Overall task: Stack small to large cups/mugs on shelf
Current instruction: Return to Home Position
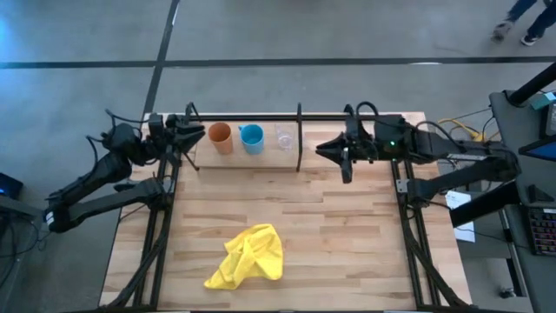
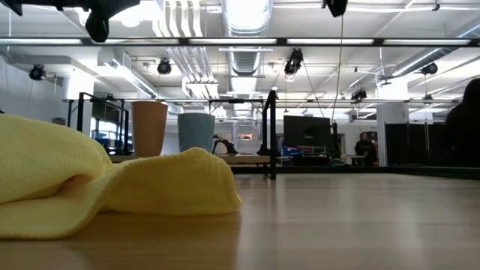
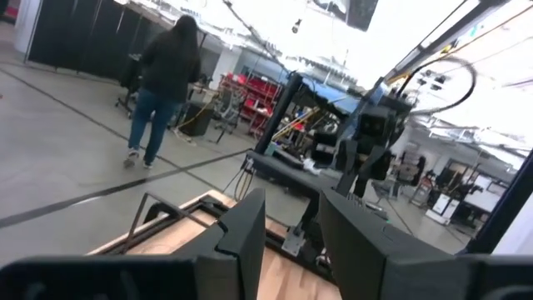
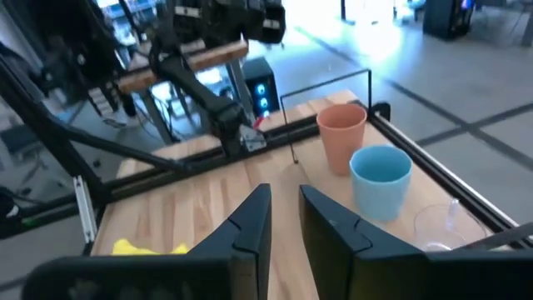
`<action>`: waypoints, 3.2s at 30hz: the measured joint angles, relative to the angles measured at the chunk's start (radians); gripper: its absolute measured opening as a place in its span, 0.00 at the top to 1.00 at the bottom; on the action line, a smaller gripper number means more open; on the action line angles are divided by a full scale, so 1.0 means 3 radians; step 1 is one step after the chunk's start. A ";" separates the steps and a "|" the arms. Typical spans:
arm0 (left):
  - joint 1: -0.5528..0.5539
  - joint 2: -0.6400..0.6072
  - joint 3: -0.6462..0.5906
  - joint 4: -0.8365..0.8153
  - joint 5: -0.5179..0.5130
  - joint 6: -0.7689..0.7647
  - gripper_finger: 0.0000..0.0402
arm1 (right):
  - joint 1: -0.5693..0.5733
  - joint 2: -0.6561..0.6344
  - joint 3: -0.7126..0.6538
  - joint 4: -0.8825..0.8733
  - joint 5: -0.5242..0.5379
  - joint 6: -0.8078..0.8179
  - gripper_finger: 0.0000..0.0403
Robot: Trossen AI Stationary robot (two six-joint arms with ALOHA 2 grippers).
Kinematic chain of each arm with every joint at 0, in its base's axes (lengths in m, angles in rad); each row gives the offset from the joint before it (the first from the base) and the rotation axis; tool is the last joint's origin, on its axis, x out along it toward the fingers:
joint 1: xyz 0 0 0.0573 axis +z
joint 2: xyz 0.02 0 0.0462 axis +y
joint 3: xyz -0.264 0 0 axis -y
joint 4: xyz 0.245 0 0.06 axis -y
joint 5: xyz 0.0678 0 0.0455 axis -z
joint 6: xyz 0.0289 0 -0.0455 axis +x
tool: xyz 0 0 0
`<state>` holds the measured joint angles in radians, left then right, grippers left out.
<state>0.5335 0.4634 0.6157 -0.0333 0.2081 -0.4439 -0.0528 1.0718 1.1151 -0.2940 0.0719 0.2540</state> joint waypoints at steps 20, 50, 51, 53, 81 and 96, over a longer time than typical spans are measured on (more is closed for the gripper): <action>0.0001 0.0111 -0.0244 0.0173 -0.0126 0.0033 0.75 | 0.0000 -0.1000 -0.1690 0.1185 0.0029 0.0111 0.85; 0.0003 -0.0535 -0.1238 0.0645 -0.0289 -0.0253 0.75 | 0.0000 -0.2176 -0.2906 0.1717 0.0030 0.0552 0.85; 0.0003 -0.0562 -0.1254 0.0627 -0.0289 -0.0277 0.75 | 0.0000 -0.2219 -0.2918 0.1715 0.0031 0.0535 0.85; 0.0003 -0.0620 -0.1275 0.0575 -0.0294 -0.0331 0.75 | 0.0000 -0.2291 -0.2937 0.1705 0.0033 0.0499 0.85; 0.0003 -0.1432 -0.1377 0.0061 -0.0598 -0.0354 0.75 | 0.0000 -0.2725 -0.3344 0.1701 0.0551 0.0497 0.85; 0.0001 -0.1194 -0.1319 0.0087 -0.0622 -0.0406 0.75 | 0.0000 -0.2720 -0.3344 0.1708 0.0566 0.0511 0.85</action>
<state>0.5339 0.1052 0.2199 -0.0072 0.0215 -0.5657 -0.0528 0.2558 0.1120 0.2183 0.2416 0.4072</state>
